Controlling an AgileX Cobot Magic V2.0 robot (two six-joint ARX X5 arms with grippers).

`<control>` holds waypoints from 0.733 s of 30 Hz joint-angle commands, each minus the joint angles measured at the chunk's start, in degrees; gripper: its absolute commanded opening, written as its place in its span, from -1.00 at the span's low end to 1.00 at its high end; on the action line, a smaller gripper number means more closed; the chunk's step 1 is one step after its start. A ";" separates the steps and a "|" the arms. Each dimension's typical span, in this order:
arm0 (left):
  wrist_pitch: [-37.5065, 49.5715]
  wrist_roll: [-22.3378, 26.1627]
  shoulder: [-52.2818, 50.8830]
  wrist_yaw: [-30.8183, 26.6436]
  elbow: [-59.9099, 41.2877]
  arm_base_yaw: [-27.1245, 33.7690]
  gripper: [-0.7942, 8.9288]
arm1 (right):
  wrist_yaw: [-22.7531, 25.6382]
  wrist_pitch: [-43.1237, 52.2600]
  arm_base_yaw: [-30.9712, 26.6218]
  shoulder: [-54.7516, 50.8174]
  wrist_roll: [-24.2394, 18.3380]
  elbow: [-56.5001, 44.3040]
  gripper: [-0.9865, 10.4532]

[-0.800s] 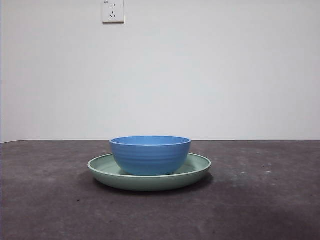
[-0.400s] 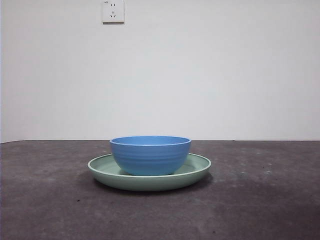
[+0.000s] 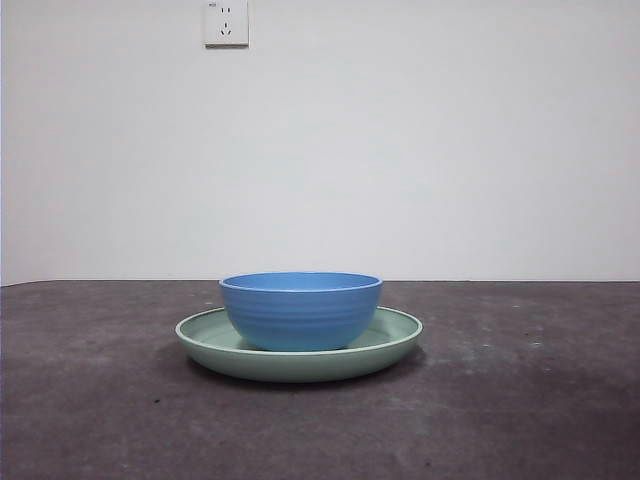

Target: Pick up the blue bowl, put it on the green plate, put it on desk

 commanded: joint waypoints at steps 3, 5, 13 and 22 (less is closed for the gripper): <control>-0.46 -0.13 -0.13 -0.02 -1.18 0.07 -0.82 | 0.33 -2.80 -0.07 -0.11 1.09 -0.31 -0.81; -0.46 -0.13 -0.13 -0.02 -1.18 0.07 -0.82 | 0.77 -4.68 -0.07 -0.11 1.09 -0.31 -0.81; -0.46 -0.13 -0.13 -0.02 -1.18 0.07 -0.82 | 1.53 -4.02 -0.07 -0.11 1.70 -0.24 -0.81; -0.46 -0.13 -0.13 -0.02 -1.18 0.07 -0.82 | 1.53 -4.02 -0.07 -0.11 1.70 -0.24 -0.81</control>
